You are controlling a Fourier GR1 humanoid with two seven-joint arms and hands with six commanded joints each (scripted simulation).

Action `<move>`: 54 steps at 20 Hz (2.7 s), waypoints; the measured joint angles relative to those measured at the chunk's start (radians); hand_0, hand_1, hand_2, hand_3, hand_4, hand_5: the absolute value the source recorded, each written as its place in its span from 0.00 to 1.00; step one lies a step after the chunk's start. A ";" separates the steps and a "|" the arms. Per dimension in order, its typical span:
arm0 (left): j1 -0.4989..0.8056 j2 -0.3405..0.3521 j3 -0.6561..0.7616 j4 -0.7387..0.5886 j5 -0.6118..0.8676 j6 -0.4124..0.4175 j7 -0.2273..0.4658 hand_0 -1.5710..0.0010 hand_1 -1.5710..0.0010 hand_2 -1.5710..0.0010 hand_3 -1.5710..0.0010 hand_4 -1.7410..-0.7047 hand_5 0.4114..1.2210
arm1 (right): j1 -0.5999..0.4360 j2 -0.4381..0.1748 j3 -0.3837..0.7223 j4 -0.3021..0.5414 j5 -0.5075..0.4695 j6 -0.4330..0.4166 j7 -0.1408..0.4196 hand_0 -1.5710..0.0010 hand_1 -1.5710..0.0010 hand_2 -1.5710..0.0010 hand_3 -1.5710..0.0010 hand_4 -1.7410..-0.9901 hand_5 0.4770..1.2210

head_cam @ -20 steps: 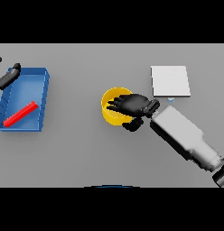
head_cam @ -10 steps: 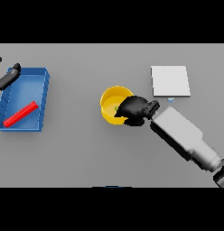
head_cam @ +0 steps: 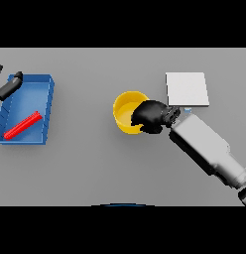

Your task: Pick up the red beaker and tilt it to pour out 1 green nut into yellow bowl. Pick up the yellow bowl and place it on the metallic measuring scale.

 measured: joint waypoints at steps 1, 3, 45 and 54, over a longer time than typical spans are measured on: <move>-0.005 0.008 0.006 0.004 0.002 -0.004 0.000 1.00 1.00 1.00 1.00 0.98 0.35 | -0.002 -0.007 -0.017 -0.016 -0.014 0.013 0.007 0.01 0.01 0.14 0.16 0.01 0.99; -0.017 -0.003 0.001 0.010 -0.002 0.000 0.018 1.00 1.00 1.00 1.00 0.98 0.35 | -0.004 -0.018 -0.040 -0.044 -0.028 0.030 0.039 0.01 0.01 0.10 0.20 0.01 1.00; -0.015 0.024 -0.002 -0.032 -0.002 0.002 0.067 1.00 1.00 1.00 1.00 0.97 0.38 | -0.089 -0.123 -0.319 0.461 -0.042 -0.212 0.005 0.43 0.27 0.24 0.40 0.11 0.89; -0.012 0.013 -0.007 -0.031 -0.003 0.003 0.067 1.00 1.00 1.00 1.00 0.98 0.36 | -0.101 -0.139 -0.300 0.471 -0.025 -0.182 -0.016 0.92 0.88 0.80 0.74 0.38 0.47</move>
